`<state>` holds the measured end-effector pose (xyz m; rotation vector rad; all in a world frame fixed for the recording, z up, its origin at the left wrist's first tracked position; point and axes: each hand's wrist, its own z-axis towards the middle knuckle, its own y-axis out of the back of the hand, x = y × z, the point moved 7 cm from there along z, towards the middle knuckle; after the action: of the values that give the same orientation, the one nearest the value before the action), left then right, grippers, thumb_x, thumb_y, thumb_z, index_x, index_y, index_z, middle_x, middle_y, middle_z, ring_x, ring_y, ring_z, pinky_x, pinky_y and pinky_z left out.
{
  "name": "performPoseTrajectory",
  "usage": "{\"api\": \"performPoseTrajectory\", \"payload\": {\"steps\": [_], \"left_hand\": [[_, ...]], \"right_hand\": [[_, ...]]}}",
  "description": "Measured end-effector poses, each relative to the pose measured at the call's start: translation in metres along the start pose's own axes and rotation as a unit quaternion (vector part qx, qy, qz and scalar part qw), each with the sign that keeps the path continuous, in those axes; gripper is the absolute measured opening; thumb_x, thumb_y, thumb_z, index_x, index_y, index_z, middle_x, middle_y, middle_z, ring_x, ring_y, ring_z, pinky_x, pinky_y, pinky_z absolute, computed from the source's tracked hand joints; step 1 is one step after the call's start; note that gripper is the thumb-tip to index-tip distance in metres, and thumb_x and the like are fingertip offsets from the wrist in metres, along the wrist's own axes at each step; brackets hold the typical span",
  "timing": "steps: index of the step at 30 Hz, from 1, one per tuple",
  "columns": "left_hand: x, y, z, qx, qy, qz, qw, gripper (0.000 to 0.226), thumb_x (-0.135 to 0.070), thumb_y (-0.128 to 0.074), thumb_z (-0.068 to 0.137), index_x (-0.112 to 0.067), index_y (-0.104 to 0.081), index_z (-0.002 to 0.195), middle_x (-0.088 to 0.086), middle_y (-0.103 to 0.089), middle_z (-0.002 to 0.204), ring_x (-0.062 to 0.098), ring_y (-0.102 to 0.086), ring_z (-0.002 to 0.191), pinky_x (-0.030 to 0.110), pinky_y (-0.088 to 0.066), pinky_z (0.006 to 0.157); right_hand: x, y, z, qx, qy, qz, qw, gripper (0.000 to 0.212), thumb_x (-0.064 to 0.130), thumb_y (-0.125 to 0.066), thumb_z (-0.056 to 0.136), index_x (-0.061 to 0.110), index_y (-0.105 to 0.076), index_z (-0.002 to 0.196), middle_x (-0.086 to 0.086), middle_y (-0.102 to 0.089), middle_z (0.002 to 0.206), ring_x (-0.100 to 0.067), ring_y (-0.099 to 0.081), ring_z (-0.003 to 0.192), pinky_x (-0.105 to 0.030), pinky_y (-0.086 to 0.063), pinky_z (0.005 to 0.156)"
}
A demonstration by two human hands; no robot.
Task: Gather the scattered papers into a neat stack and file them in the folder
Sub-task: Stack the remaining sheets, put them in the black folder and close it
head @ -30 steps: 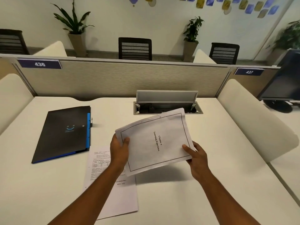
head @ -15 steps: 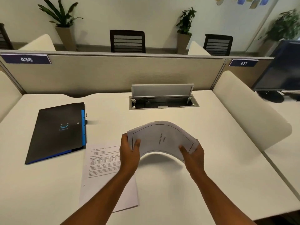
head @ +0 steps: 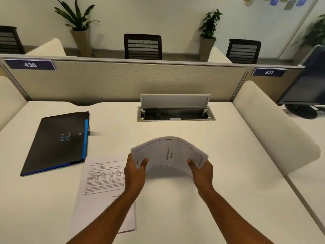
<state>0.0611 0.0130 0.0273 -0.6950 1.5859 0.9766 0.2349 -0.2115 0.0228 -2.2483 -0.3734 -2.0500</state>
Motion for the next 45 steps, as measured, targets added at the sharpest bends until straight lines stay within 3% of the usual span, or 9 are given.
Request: {"api": "performPoseTrajectory", "payload": {"steps": [7, 12, 16, 20, 23, 28, 33, 36, 45], "left_hand": [[-0.015, -0.001, 0.023, -0.039, 0.002, 0.008, 0.999, 0.04, -0.016, -0.067, 0.09, -0.014, -0.053, 0.128, 0.003, -0.063, 0.117, 0.021, -0.058, 0.103, 0.034, -0.048, 0.089], [-0.003, -0.006, 0.026, -0.043, 0.061, -0.059, 0.995, 0.039, -0.013, -0.067, 0.089, -0.02, -0.054, 0.125, -0.005, -0.062, 0.109, 0.017, -0.059, 0.096, 0.028, -0.045, 0.084], [0.017, -0.01, 0.015, -0.052, 0.115, -0.124, 0.984, 0.033, -0.013, -0.069, 0.088, -0.026, -0.055, 0.114, -0.014, -0.063, 0.097, 0.009, -0.061, 0.088, 0.017, -0.044, 0.065], [0.034, -0.013, 0.005, -0.049, 0.175, -0.186, 0.966, 0.04, -0.013, -0.07, 0.088, -0.016, -0.055, 0.125, 0.003, -0.067, 0.111, 0.021, -0.064, 0.096, 0.03, -0.052, 0.078], [0.036, -0.016, 0.001, -0.009, 0.19, -0.231, 0.954, 0.045, -0.01, -0.068, 0.088, -0.016, -0.053, 0.13, 0.005, -0.067, 0.119, 0.027, -0.064, 0.108, 0.047, -0.05, 0.098], [0.013, 0.002, 0.007, 0.084, 0.18, -0.326, 0.924, 0.043, -0.012, -0.071, 0.08, -0.016, -0.06, 0.122, 0.013, -0.067, 0.12, 0.028, -0.065, 0.106, 0.047, -0.052, 0.091], [-0.036, 0.03, 0.031, 0.172, 0.069, -0.166, 0.969, 0.052, -0.032, -0.081, 0.07, -0.02, -0.064, 0.118, 0.009, -0.074, 0.105, 0.027, -0.07, 0.097, 0.045, -0.052, 0.094], [-0.066, 0.011, 0.029, 0.263, 0.004, -0.073, 0.962, 0.043, -0.031, -0.071, 0.085, -0.031, -0.056, 0.125, -0.003, -0.074, 0.105, 0.013, -0.069, 0.1, 0.029, -0.056, 0.085], [-0.083, -0.011, 0.016, 0.156, -0.112, -0.031, 0.981, 0.02, -0.015, -0.048, 0.1, -0.023, -0.054, 0.118, -0.006, -0.066, 0.111, 0.012, -0.064, 0.103, 0.029, -0.054, 0.087]], "right_hand": [[0.015, 0.009, 0.034, -0.046, 0.01, -0.042, 0.998, 0.041, 0.022, -0.082, 0.084, 0.027, -0.06, 0.119, 0.01, -0.069, 0.114, -0.016, -0.066, 0.11, -0.014, -0.047, 0.08], [-0.011, 0.008, 0.037, -0.055, -0.149, 0.063, 0.985, 0.083, 0.016, -0.088, 0.078, 0.011, -0.044, 0.149, -0.002, -0.056, 0.142, -0.025, -0.055, 0.13, -0.042, -0.044, 0.111], [-0.02, -0.019, 0.02, -0.022, -0.245, 0.259, 0.934, 0.057, 0.001, -0.085, 0.075, 0.004, -0.064, 0.128, -0.012, -0.075, 0.117, -0.031, -0.072, 0.105, -0.047, -0.058, 0.095], [-0.022, -0.038, 0.009, -0.015, -0.276, 0.331, 0.902, 0.045, -0.005, -0.079, 0.079, 0.007, -0.065, 0.12, -0.013, -0.076, 0.113, -0.028, -0.074, 0.092, -0.041, -0.061, 0.078], [-0.014, -0.043, 0.006, 0.007, -0.237, 0.291, 0.927, 0.033, -0.007, -0.073, 0.085, 0.009, -0.068, 0.113, -0.014, -0.077, 0.11, -0.029, -0.074, 0.091, -0.041, -0.061, 0.077], [0.016, -0.028, 0.023, -0.003, -0.135, 0.195, 0.971, 0.033, -0.009, -0.073, 0.084, 0.005, -0.067, 0.114, -0.016, -0.076, 0.11, -0.038, -0.072, 0.104, -0.052, -0.058, 0.094], [0.046, -0.008, 0.034, 0.02, -0.018, 0.092, 0.995, 0.03, -0.003, -0.075, 0.085, 0.021, -0.069, 0.102, 0.003, -0.077, 0.1, -0.013, -0.076, 0.085, -0.02, -0.058, 0.064], [0.056, -0.011, 0.032, 0.04, 0.014, 0.055, 0.998, 0.032, 0.001, -0.074, 0.088, 0.019, -0.067, 0.113, 0.004, -0.076, 0.105, -0.017, -0.074, 0.092, -0.027, -0.059, 0.072], [0.08, -0.015, 0.008, -0.002, 0.116, 0.044, 0.992, 0.028, 0.011, -0.074, 0.091, 0.02, -0.062, 0.115, 0.004, -0.072, 0.102, -0.002, -0.07, 0.085, -0.013, -0.056, 0.066]]}}
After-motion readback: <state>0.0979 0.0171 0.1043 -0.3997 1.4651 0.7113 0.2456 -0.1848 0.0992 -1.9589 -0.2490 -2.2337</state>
